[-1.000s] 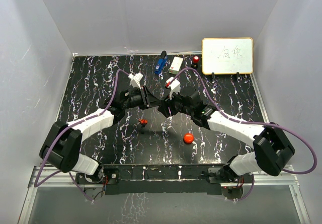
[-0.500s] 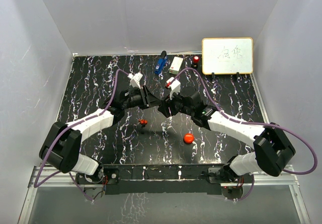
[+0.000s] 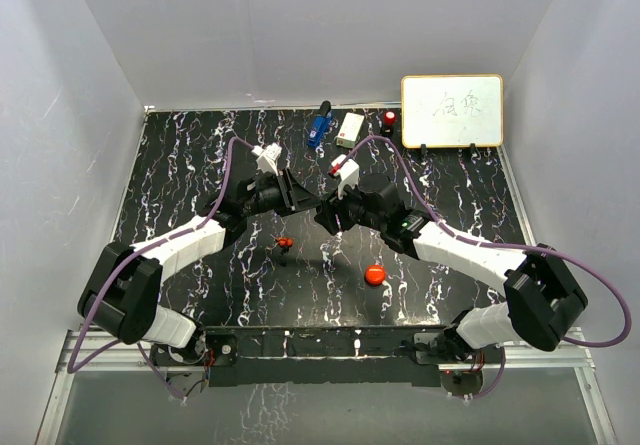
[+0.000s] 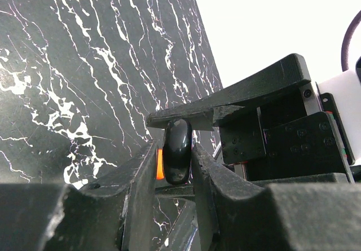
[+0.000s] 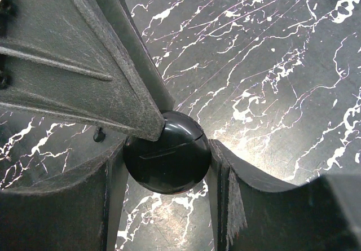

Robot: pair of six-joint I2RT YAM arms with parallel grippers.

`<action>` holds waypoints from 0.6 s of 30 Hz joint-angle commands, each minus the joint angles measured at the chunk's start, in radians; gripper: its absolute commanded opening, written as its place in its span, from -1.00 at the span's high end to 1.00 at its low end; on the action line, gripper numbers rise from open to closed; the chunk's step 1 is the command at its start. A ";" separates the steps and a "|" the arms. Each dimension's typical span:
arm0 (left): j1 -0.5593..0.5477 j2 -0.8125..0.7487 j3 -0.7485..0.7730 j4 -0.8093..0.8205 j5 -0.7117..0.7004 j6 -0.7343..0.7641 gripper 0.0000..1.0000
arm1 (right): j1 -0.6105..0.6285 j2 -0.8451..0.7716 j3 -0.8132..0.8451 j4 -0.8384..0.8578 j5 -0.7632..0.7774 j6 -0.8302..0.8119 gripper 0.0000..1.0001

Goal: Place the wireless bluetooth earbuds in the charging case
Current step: Pick up the charging case at the center of the board.

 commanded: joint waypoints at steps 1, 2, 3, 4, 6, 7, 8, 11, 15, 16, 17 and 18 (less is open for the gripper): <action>0.004 -0.037 -0.006 0.029 0.026 -0.009 0.39 | -0.003 -0.033 0.009 0.066 0.004 -0.007 0.48; 0.004 -0.034 -0.006 0.030 0.029 -0.010 0.38 | -0.002 -0.032 0.011 0.065 0.003 -0.007 0.48; 0.005 -0.033 -0.007 0.031 0.032 -0.010 0.38 | -0.003 -0.031 0.012 0.066 0.002 -0.007 0.48; 0.005 -0.033 -0.009 0.033 0.032 -0.010 0.37 | -0.003 -0.029 0.013 0.067 0.001 -0.007 0.48; 0.005 -0.032 -0.011 0.035 0.032 -0.012 0.37 | -0.003 -0.028 0.016 0.066 -0.002 -0.005 0.48; 0.005 -0.032 -0.012 0.037 0.033 -0.012 0.37 | -0.003 -0.028 0.016 0.069 -0.003 -0.005 0.48; 0.005 -0.033 -0.014 0.038 0.033 -0.012 0.37 | -0.004 -0.026 0.017 0.069 -0.004 -0.005 0.48; 0.004 -0.032 -0.016 0.040 0.035 -0.012 0.37 | -0.003 -0.023 0.019 0.070 -0.005 -0.004 0.48; 0.004 -0.028 -0.017 0.047 0.041 -0.014 0.39 | -0.003 -0.020 0.022 0.072 -0.006 -0.004 0.48; 0.005 -0.027 -0.017 0.047 0.041 -0.015 0.39 | -0.003 -0.020 0.021 0.072 -0.006 -0.004 0.48; 0.004 -0.027 -0.018 0.048 0.042 -0.015 0.39 | -0.003 -0.021 0.022 0.073 -0.007 -0.004 0.48; 0.004 -0.027 -0.019 0.048 0.045 -0.015 0.39 | -0.002 -0.022 0.021 0.073 -0.006 -0.003 0.48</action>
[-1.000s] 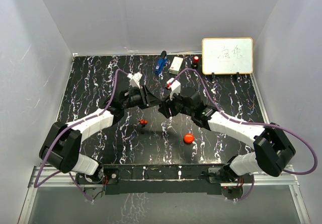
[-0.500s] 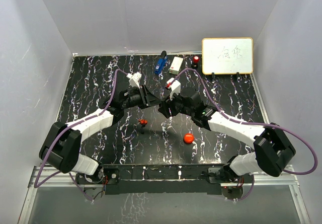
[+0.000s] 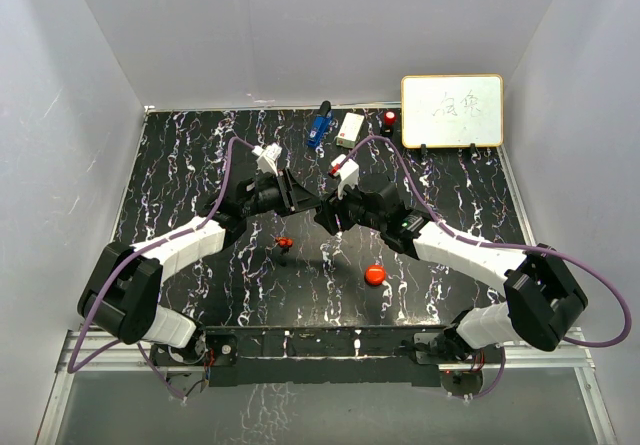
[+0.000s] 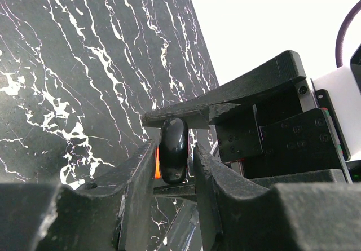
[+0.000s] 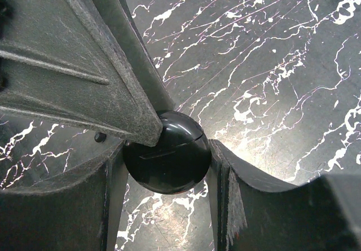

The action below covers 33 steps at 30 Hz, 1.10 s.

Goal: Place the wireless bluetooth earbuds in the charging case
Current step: Pick up the charging case at the center of the board.

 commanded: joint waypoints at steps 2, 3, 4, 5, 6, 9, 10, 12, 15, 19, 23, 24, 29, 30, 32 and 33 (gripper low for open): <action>0.004 -0.024 -0.011 0.025 0.032 -0.009 0.39 | -0.003 -0.023 0.021 0.072 -0.004 -0.003 0.48; 0.004 -0.023 -0.013 0.027 0.033 -0.010 0.39 | -0.003 -0.023 0.020 0.074 -0.005 -0.002 0.48; 0.004 -0.023 -0.014 0.028 0.034 -0.011 0.39 | -0.003 -0.022 0.022 0.074 -0.006 -0.003 0.48; 0.004 -0.023 -0.014 0.029 0.034 -0.011 0.40 | -0.003 -0.021 0.022 0.074 -0.006 -0.003 0.48; 0.004 -0.023 -0.014 0.030 0.034 -0.011 0.40 | -0.004 -0.021 0.022 0.076 -0.006 -0.002 0.48; 0.005 -0.020 -0.015 0.033 0.035 -0.012 0.40 | -0.002 -0.020 0.024 0.075 -0.007 -0.001 0.48; 0.004 -0.017 -0.015 0.035 0.037 -0.013 0.40 | -0.003 -0.021 0.023 0.077 -0.009 -0.001 0.48; 0.004 -0.014 -0.017 0.039 0.042 -0.015 0.41 | -0.003 -0.020 0.024 0.078 -0.009 -0.001 0.48; 0.004 -0.013 -0.021 0.043 0.043 -0.017 0.41 | -0.004 -0.018 0.023 0.078 -0.010 0.000 0.48; 0.004 -0.010 -0.020 0.044 0.042 -0.017 0.45 | -0.004 -0.018 0.024 0.078 -0.012 0.001 0.48; 0.005 -0.010 -0.023 0.048 0.043 -0.020 0.50 | -0.003 -0.020 0.022 0.082 -0.012 0.001 0.48; 0.004 -0.009 -0.023 0.049 0.043 -0.020 0.51 | -0.003 -0.020 0.022 0.081 -0.014 0.001 0.48; 0.004 -0.006 -0.025 0.053 0.046 -0.022 0.52 | -0.003 -0.021 0.022 0.085 -0.017 0.001 0.48; 0.004 -0.006 -0.026 0.053 0.047 -0.022 0.51 | -0.003 -0.020 0.022 0.086 -0.020 0.002 0.48; 0.004 -0.006 -0.026 0.055 0.047 -0.022 0.51 | -0.003 -0.020 0.023 0.088 -0.024 0.003 0.48; 0.004 -0.006 -0.026 0.055 0.047 -0.023 0.50 | -0.003 -0.020 0.023 0.088 -0.025 0.004 0.48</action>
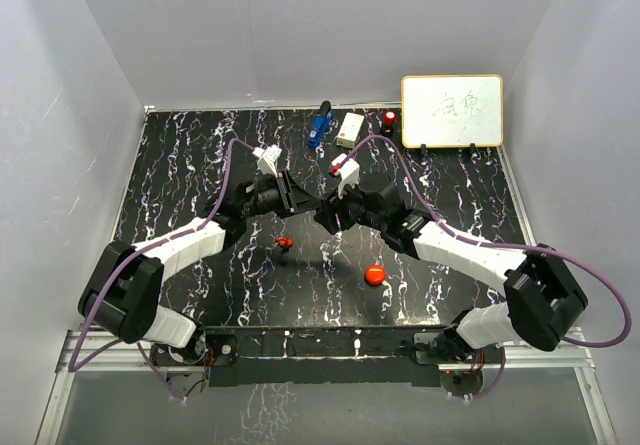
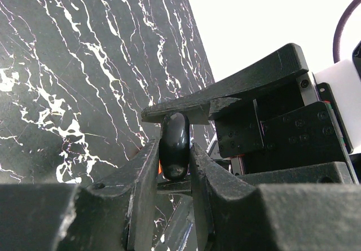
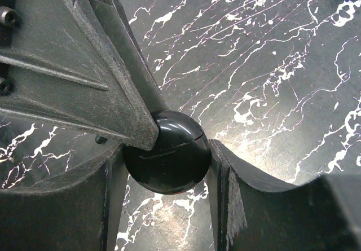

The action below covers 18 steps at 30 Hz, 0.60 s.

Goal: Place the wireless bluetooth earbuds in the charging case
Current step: Pick up the charging case at the center of the board.

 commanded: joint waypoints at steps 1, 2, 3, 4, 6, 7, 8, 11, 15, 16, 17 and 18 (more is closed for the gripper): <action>0.001 -0.009 -0.009 0.027 0.025 -0.005 0.50 | -0.003 -0.018 0.024 0.080 -0.021 0.000 0.48; 0.001 -0.008 -0.010 0.028 0.025 -0.005 0.50 | -0.004 -0.019 0.023 0.081 -0.022 0.000 0.48; 0.002 -0.008 -0.010 0.029 0.025 -0.005 0.50 | -0.003 -0.018 0.024 0.082 -0.023 0.000 0.48; 0.001 -0.007 -0.010 0.029 0.025 -0.005 0.51 | -0.002 -0.017 0.025 0.083 -0.024 0.000 0.48; 0.001 -0.004 -0.011 0.031 0.026 -0.007 0.63 | -0.002 -0.015 0.025 0.084 -0.027 0.002 0.47; 0.001 -0.004 -0.009 0.033 0.025 -0.006 0.71 | -0.003 -0.015 0.025 0.085 -0.028 0.002 0.43; 0.002 -0.004 -0.010 0.033 0.026 -0.007 0.79 | -0.003 -0.016 0.025 0.085 -0.026 0.002 0.31; 0.001 -0.005 -0.009 0.030 0.019 -0.007 0.95 | -0.002 -0.015 0.024 0.083 -0.023 0.003 0.06; 0.002 -0.008 -0.001 0.022 0.014 -0.005 1.00 | -0.004 -0.018 0.022 0.081 -0.010 0.003 -0.35; 0.002 -0.008 -0.001 0.021 0.011 -0.005 1.00 | -0.003 -0.018 0.022 0.081 -0.006 0.003 -0.43; 0.002 -0.008 0.001 0.017 0.009 -0.004 1.00 | -0.003 -0.021 0.022 0.078 -0.001 0.005 -0.54; 0.002 -0.009 0.003 0.012 0.004 -0.003 1.00 | -0.003 -0.024 0.021 0.074 0.006 0.006 -0.63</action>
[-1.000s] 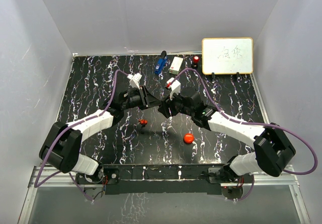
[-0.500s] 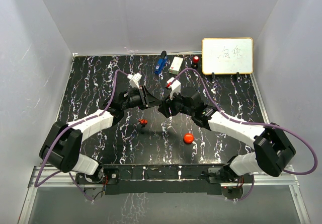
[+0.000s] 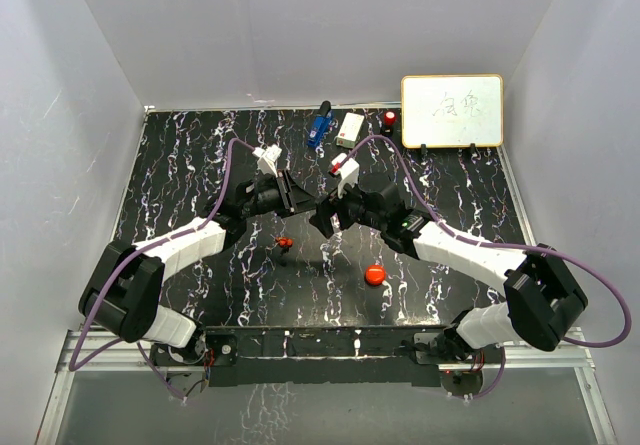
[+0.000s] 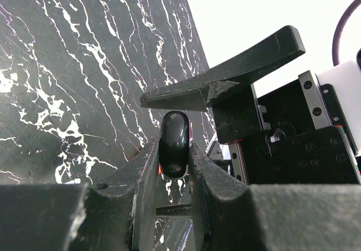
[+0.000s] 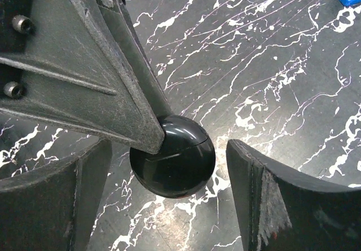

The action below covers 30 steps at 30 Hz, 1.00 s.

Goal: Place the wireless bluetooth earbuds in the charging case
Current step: Pick up the charging case at the center of the board, then open the charging case.

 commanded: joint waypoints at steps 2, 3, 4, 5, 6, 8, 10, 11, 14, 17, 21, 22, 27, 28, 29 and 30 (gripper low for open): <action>0.003 -0.019 0.008 -0.013 -0.014 0.008 1.00 | -0.002 -0.048 0.021 0.045 0.035 0.004 -0.71; 0.003 -0.021 0.011 -0.023 -0.021 0.012 1.00 | -0.004 -0.064 0.020 0.032 0.050 0.004 -0.75; 0.004 -0.024 0.015 -0.038 -0.028 0.017 1.00 | -0.003 -0.088 0.016 0.022 0.065 0.005 -0.82; 0.006 -0.026 0.019 -0.046 -0.034 0.019 1.00 | -0.006 -0.113 0.010 0.015 0.085 0.006 -0.86; 0.008 -0.027 0.022 -0.048 -0.037 0.020 1.00 | -0.009 -0.138 0.006 0.005 0.104 0.008 -0.90; 0.012 -0.026 0.023 -0.048 -0.037 0.019 1.00 | -0.020 -0.181 0.007 -0.020 0.146 0.023 -0.93; 0.013 -0.023 0.026 -0.047 -0.036 0.017 1.00 | -0.031 -0.207 0.019 -0.055 0.203 0.047 -0.95; 0.014 -0.022 0.026 -0.047 -0.036 0.016 1.00 | -0.038 -0.211 0.026 -0.074 0.234 0.063 -0.95; 0.015 -0.021 0.028 -0.043 -0.035 0.012 1.00 | -0.056 -0.204 0.044 -0.118 0.290 0.105 -0.95; 0.015 -0.023 0.031 -0.046 -0.038 0.012 1.00 | -0.059 -0.181 0.047 -0.138 0.309 0.123 -0.95; 0.017 -0.033 0.029 -0.048 -0.050 0.009 1.00 | -0.059 -0.145 0.049 -0.152 0.314 0.132 -0.94; 0.017 -0.036 0.028 -0.048 -0.054 0.009 1.00 | -0.059 -0.140 0.047 -0.149 0.311 0.133 -0.94; 0.017 -0.032 0.030 -0.039 -0.052 0.002 1.00 | -0.059 -0.135 0.033 -0.122 0.277 0.137 -0.94; 0.018 -0.031 0.029 -0.035 -0.051 0.000 1.00 | -0.059 -0.130 0.032 -0.119 0.271 0.138 -0.94; 0.017 -0.030 0.030 -0.032 -0.050 -0.001 1.00 | -0.059 -0.126 0.030 -0.116 0.266 0.139 -0.94; 0.017 -0.028 0.030 -0.030 -0.047 -0.002 1.00 | -0.058 -0.122 0.029 -0.111 0.261 0.141 -0.94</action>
